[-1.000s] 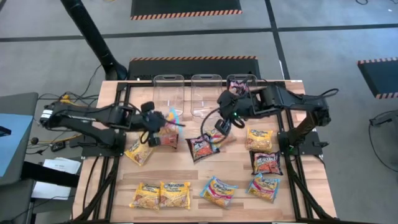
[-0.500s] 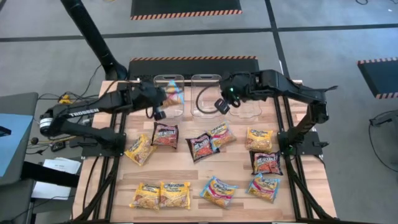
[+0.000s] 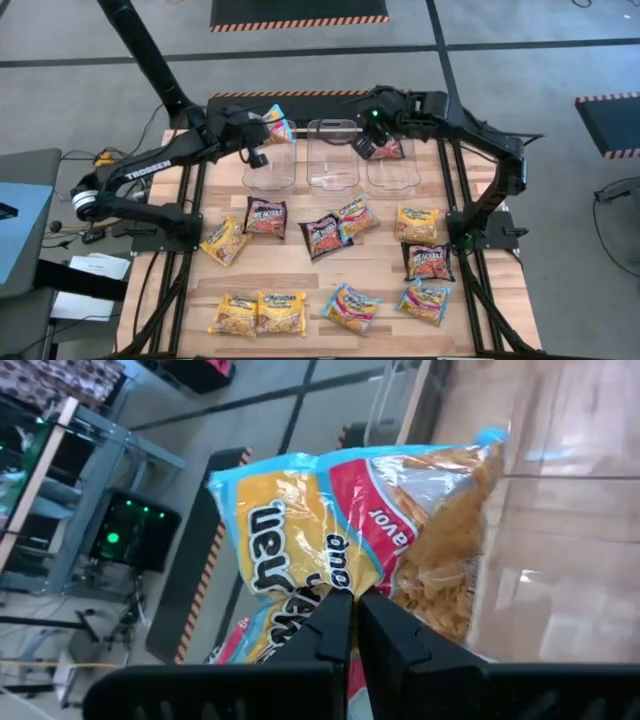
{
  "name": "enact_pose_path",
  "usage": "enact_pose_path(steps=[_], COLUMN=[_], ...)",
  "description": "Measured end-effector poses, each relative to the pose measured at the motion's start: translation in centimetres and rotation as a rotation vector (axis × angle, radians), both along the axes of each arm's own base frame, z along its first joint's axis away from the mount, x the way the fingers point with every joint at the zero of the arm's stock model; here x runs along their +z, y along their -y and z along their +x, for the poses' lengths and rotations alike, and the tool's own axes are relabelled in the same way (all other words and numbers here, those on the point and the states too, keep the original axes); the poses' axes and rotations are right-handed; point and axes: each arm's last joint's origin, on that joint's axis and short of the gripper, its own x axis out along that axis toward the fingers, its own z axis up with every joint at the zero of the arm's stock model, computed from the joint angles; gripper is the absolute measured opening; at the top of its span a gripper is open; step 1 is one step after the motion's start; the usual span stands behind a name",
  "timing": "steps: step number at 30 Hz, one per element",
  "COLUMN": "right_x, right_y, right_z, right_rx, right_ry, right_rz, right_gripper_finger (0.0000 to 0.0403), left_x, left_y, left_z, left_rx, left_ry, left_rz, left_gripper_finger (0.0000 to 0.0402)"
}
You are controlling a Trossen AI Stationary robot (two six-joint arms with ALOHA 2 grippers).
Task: Sort Maruchan noodles
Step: Put the blue noodle pack into the left transparent bin
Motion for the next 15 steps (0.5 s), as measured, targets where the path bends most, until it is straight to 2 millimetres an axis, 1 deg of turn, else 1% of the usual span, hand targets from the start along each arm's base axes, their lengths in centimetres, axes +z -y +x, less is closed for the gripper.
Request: enact_pose_path(steps=[6, 15], right_x=[0.1, 0.4], right_y=[1.6, 3.6], right_z=[-0.5, -1.1], right_rx=[0.003, 0.006], right_ry=[-0.032, -0.046], right_rz=[-0.034, -0.089], right_gripper_finger=[0.0071, 0.0071], left_x=[-1.7, -4.1], left_y=[-1.6, -3.3], left_z=[1.1, 2.7], left_rx=[0.004, 0.009], left_ry=[-0.091, -0.203], left_rz=[0.017, 0.041], left_gripper_finger=[0.0000, 0.0000])
